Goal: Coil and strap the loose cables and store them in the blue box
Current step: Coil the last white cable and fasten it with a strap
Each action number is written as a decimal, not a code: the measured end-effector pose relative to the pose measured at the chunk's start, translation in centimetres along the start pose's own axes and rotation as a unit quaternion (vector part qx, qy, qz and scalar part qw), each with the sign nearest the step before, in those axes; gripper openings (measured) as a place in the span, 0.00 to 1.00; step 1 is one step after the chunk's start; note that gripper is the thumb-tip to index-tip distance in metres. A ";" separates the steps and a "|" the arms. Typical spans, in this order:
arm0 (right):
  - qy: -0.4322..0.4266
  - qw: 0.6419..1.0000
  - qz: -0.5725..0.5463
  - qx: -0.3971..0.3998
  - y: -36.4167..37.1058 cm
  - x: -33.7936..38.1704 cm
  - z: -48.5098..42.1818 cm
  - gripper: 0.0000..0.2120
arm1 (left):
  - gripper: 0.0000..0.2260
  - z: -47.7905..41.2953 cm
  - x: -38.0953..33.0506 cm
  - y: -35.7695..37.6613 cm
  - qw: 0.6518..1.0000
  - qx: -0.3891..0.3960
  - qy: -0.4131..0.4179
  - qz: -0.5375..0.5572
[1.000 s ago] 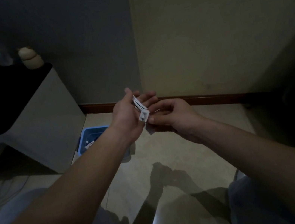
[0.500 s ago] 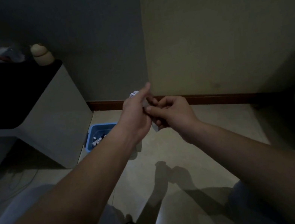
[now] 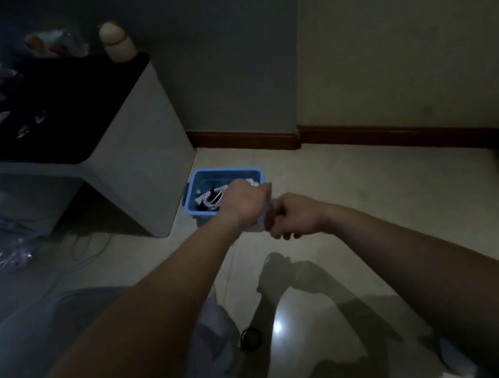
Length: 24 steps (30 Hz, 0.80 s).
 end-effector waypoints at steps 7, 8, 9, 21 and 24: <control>0.070 0.996 0.037 0.029 9.5 -10.3 -4.7 0.14 | 0.14 -1.8 9.6 5.0 0.979 0.092 -0.045 -0.176; 0.076 0.996 0.043 0.035 11.0 -11.4 -5.2 0.15 | 0.16 -2.3 10.7 5.4 0.975 0.102 -0.050 -0.190; 0.083 0.994 0.050 0.047 13.1 -12.6 -5.7 0.16 | 0.18 -2.7 12.3 5.9 0.970 0.115 -0.058 -0.206; 0.024 0.943 0.242 0.226 30.6 -16.8 -8.7 0.28 | 0.20 -8.2 22.2 9.7 0.923 0.186 -0.065 -0.329; -0.022 0.941 0.279 0.189 31.2 -16.8 -9.2 0.26 | 0.22 -9.0 23.3 10.3 0.922 0.195 -0.068 -0.328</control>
Point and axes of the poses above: each hand's wrist, its own z-axis away from the middle knuckle, its own y-axis out of the palm, x = y × z, the point moved 10 cm from there along -z, towards the middle knuckle, and after that the axes turned 1 degree about -y, right-handed, at the moved point
